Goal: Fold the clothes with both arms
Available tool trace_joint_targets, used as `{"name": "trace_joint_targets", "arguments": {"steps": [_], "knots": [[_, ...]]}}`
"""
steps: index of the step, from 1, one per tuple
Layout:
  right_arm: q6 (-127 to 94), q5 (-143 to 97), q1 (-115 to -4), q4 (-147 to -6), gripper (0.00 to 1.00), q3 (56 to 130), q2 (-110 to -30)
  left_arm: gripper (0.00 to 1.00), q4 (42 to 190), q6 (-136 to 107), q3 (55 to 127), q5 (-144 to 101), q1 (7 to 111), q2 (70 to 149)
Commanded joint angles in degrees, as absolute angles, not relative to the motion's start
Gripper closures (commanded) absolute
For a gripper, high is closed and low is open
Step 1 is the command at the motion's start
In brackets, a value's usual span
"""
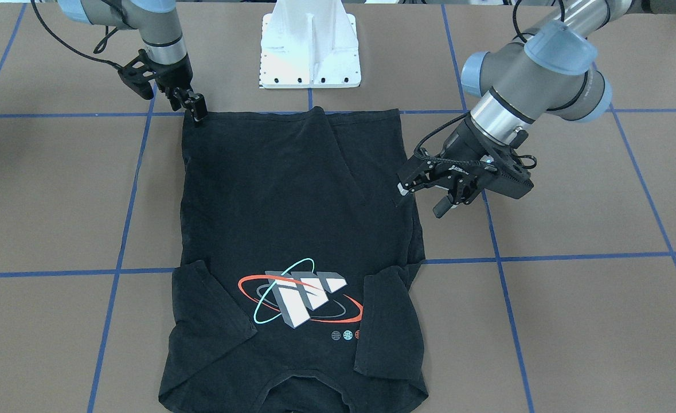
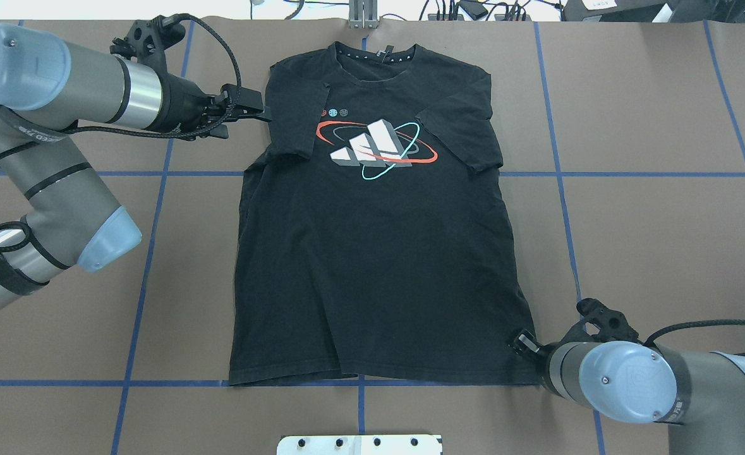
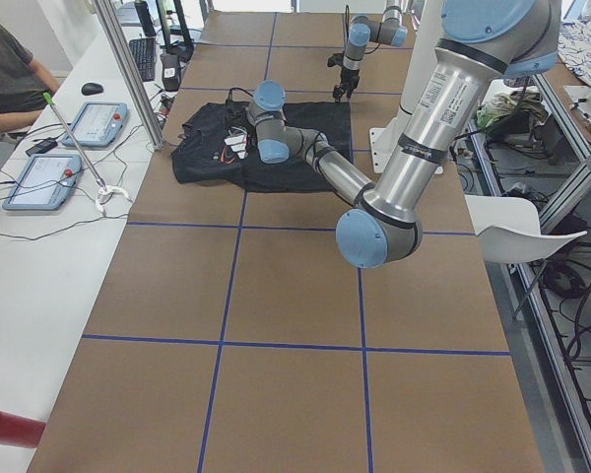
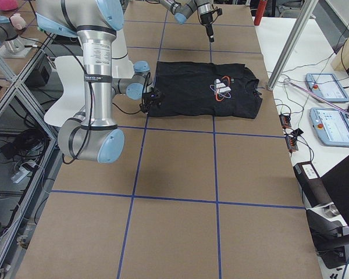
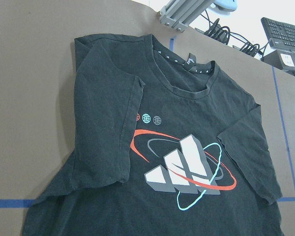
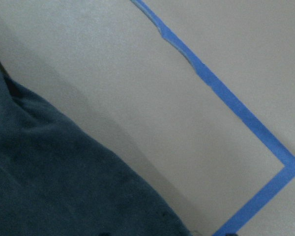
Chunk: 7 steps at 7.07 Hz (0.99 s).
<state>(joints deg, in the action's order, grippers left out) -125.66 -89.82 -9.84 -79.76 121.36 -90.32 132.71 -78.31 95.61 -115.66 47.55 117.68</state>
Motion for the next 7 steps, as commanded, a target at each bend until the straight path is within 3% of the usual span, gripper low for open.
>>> {"name": "trace_joint_targets", "arguments": {"steps": [1,4,7], "knots": [[-125.8,-90.4,-8.8,-77.8,0.20,121.3,-91.8,0.01,132.7,-78.3,95.5,-115.7,47.5,117.7],[-129.5,-90.2,-7.1,-76.5,0.29,121.3,-91.9,0.01,132.7,-78.3,95.4,-115.7,47.5,117.5],[-129.3,-90.2,-7.3,-76.1,0.30,121.2,-92.8,0.01,132.7,-78.2,95.0,-115.6,47.4,117.4]]}}
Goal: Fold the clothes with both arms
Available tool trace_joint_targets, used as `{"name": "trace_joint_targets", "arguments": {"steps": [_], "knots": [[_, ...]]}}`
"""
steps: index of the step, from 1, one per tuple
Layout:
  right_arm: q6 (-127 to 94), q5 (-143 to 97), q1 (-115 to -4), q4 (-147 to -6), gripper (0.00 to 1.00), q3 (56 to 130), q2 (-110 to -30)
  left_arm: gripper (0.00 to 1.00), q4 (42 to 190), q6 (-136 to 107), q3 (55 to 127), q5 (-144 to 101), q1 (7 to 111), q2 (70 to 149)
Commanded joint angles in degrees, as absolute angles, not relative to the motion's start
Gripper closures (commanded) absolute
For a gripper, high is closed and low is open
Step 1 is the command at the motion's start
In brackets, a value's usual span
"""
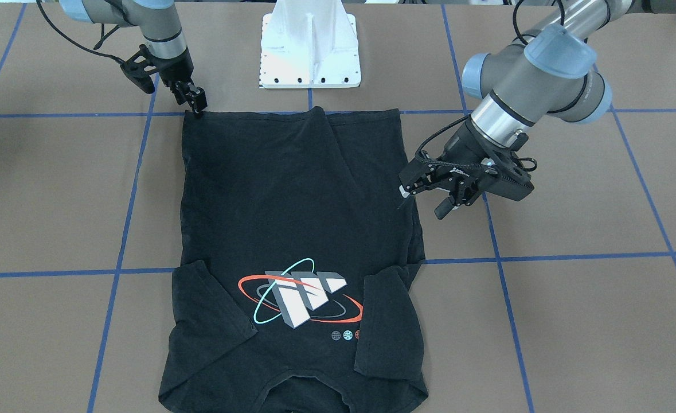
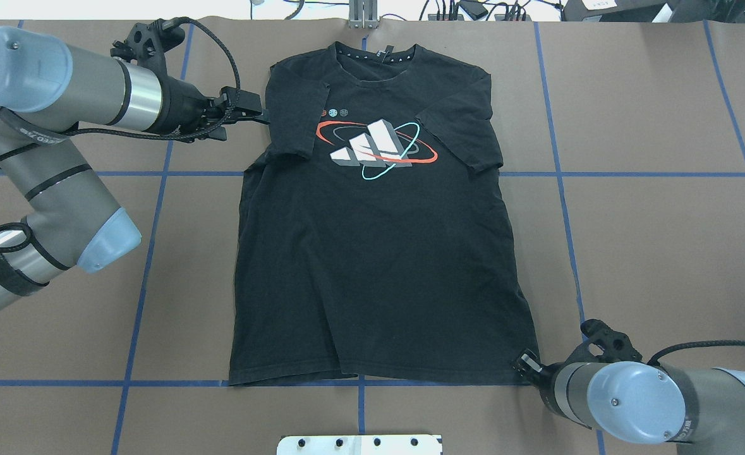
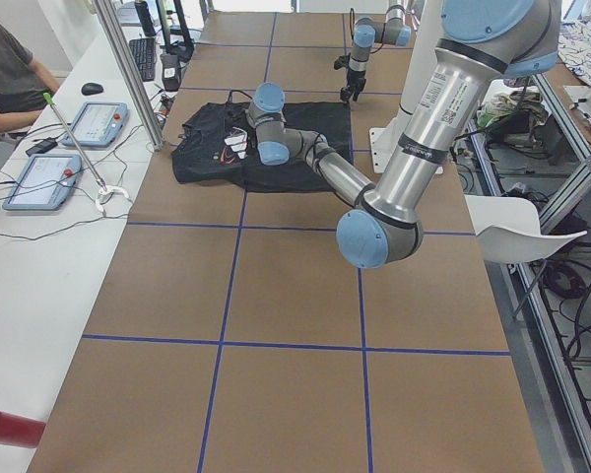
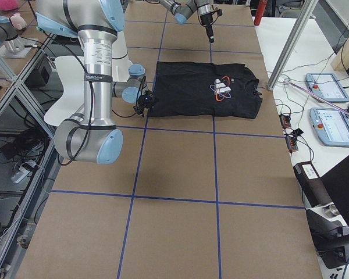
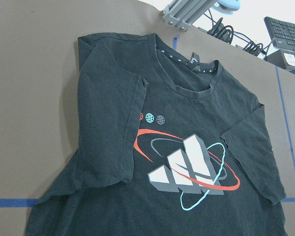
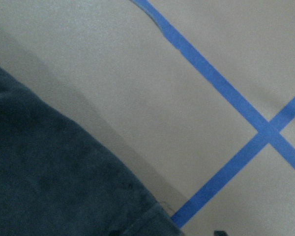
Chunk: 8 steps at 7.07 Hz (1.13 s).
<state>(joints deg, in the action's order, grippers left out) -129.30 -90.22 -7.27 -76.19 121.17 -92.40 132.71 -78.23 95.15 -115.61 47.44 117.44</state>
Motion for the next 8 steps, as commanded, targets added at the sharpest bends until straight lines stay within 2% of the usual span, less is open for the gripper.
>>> {"name": "trace_joint_targets", "arguments": {"steps": [1,2,3,4,5,8], "knots": [[-129.2,-90.1,-7.3,-76.1,0.30,121.0,-92.8,0.01,132.8,-78.2,95.0,-115.5,47.4,117.2],[-129.2,-90.1,-7.3,-76.1,0.32,121.0,-92.7,0.01,132.8,-78.2,95.0,-115.1,47.4,117.2],[-129.4,-90.1,-7.3,-76.1,0.53,121.1,-92.6,0.01,132.8,-78.2,94.9,-115.1,47.4,117.2],[-129.4,-89.9,-7.3,-76.1,0.95,121.2,-92.5,0.01,132.8,-78.1,94.9,-115.1,47.4,117.2],[-129.4,-89.9,-7.3,-76.1,1.00,121.3,-92.5,0.01,132.8,-78.1,94.4,-114.9,47.4,117.2],[-129.4,-90.2,-8.1,-76.1,1.00,122.9,-92.8,0.01,132.8,-78.3,93.9,-114.0,46.5,117.3]]}}
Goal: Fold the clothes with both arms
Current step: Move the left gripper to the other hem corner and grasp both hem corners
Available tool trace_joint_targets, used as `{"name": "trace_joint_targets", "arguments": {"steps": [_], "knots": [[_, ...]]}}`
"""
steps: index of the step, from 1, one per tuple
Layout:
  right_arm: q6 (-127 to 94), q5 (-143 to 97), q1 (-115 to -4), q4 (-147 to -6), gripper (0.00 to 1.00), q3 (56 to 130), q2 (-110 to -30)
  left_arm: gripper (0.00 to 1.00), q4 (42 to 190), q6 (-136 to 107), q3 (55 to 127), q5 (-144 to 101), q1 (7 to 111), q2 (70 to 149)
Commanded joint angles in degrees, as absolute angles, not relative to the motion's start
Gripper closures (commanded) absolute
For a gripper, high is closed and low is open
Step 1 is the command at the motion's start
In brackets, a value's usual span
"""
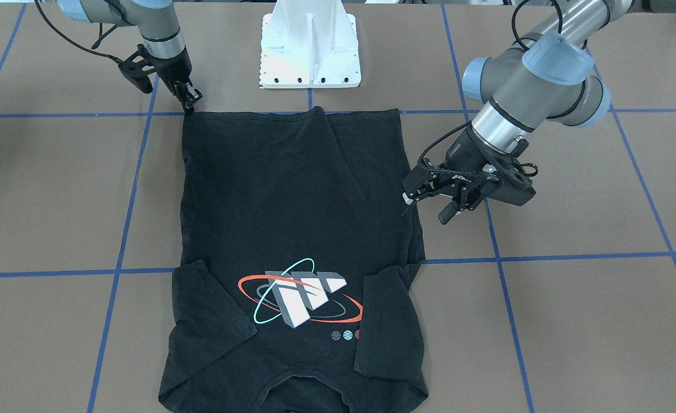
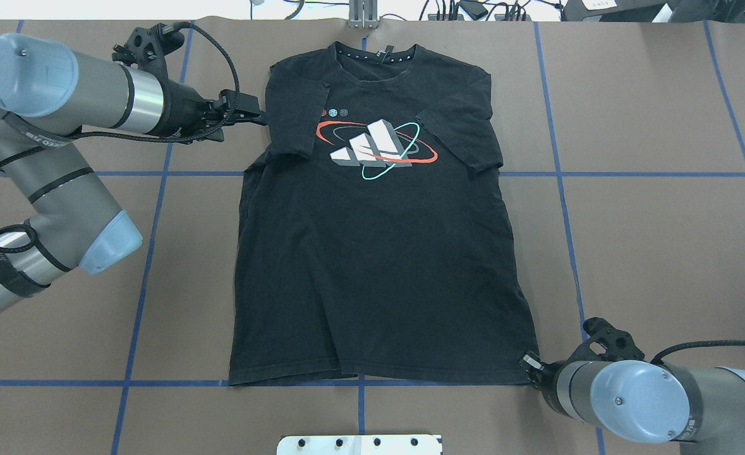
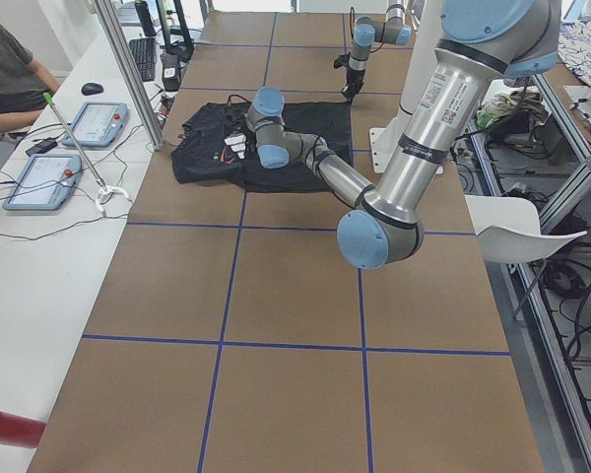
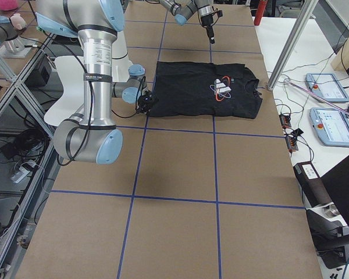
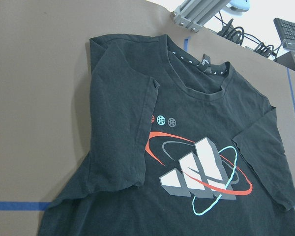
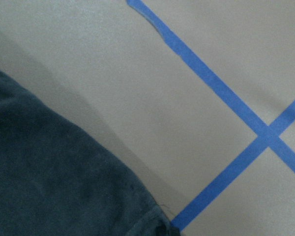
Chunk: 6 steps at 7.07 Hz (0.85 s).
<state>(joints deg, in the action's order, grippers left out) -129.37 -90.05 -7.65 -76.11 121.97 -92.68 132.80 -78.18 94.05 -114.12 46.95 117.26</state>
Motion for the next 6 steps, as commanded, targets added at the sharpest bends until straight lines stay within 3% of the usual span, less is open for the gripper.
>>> {"name": "trace_joint_targets", "arguments": {"steps": [1,3,6], "knots": [[-129.1,-90.3,-8.2,-76.1,1.00,125.4,-94.6,0.01,132.8,-79.5,94.0,-113.8,45.5,117.3],[-129.0,-90.7,-7.9,-76.1,1.00,126.7,-97.1,0.01,131.8,-91.9,97.7,-103.9,35.3,115.7],[-128.5,-94.4,-8.1,-76.1,1.00,127.4,-98.6,0.01,110.1,-94.3,117.6,-97.1,23.9,105.2]]}}
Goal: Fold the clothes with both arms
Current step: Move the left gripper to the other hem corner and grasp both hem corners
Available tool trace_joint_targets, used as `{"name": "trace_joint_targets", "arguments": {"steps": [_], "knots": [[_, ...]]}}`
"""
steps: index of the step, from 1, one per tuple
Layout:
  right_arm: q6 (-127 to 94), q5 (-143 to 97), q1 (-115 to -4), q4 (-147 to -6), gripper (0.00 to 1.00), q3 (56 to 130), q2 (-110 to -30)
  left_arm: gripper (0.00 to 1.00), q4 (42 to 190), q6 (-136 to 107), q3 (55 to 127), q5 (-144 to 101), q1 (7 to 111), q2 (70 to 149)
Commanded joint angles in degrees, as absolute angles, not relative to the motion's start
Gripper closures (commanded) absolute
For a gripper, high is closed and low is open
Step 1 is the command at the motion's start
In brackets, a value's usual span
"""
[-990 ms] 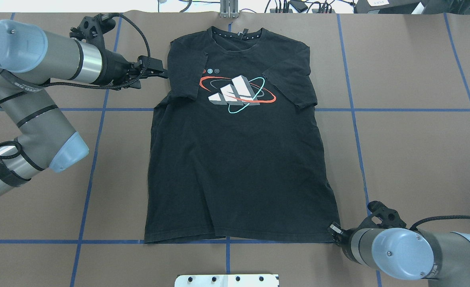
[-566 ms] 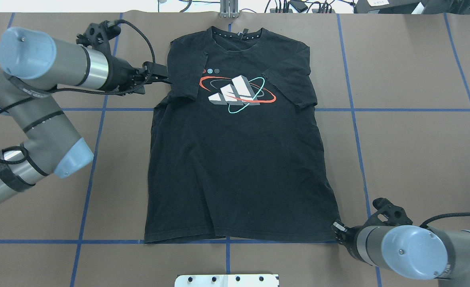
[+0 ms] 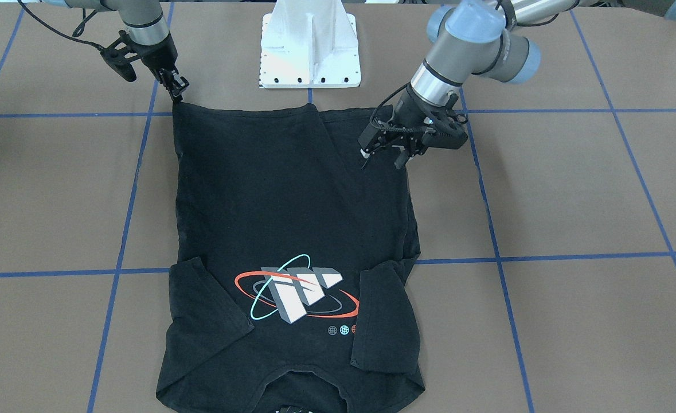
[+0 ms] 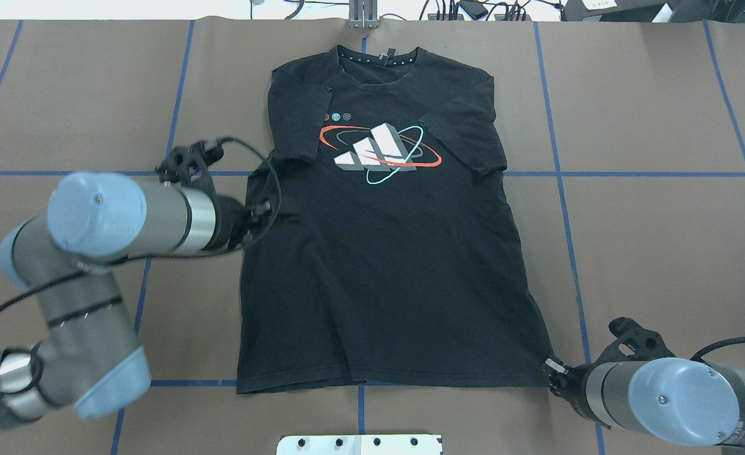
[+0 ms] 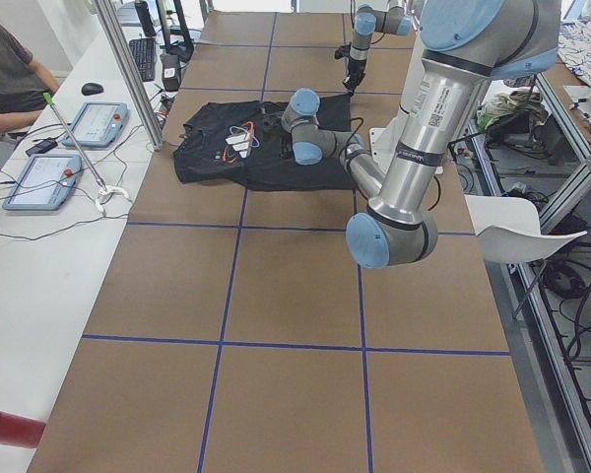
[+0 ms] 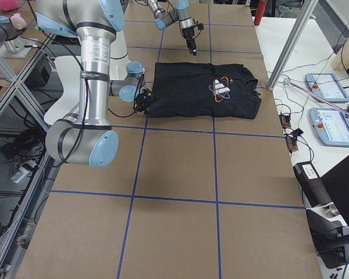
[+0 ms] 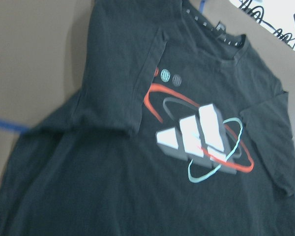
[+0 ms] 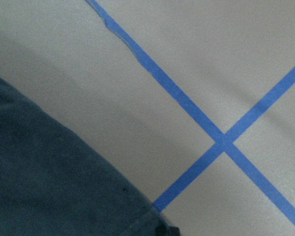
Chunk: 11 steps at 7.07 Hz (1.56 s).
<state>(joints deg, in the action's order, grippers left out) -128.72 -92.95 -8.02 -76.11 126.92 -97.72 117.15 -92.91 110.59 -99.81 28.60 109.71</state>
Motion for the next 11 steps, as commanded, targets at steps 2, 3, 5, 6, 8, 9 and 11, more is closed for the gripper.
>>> {"name": "trace_joint_targets", "arguments": {"steps": [2,3,5,6,8,9,11], "knots": [[-128.4,-94.5,-7.7,-76.1,1.00,128.2,-99.9,0.01,109.4,-103.4,118.0,-91.7,14.0,102.4],[-128.4,-94.5,-7.7,-76.1,1.00,128.1,-99.9,0.01,107.9,-104.4,118.0,-91.6,12.1,101.0],[-128.3,-94.4,-7.6,-76.1,1.00,128.1,-100.0,0.08,106.1,-109.6,117.6,-91.7,8.0,100.9],[-128.1,-94.4,-7.6,-76.1,1.00,128.1,-100.0,0.11,106.1,-110.2,116.7,-91.7,6.7,101.0],[-128.1,-94.4,-7.6,-76.0,1.00,128.1,-99.9,0.17,106.1,-110.6,115.7,-91.8,5.4,101.6],[-128.1,-94.4,-7.6,-76.1,1.00,128.1,-99.9,0.18,106.1,-110.7,115.2,-91.8,5.0,102.1],[-128.1,-94.4,-7.6,-76.0,1.00,128.1,-100.0,0.28,106.1,-110.7,114.9,-91.8,5.1,102.3]]}}
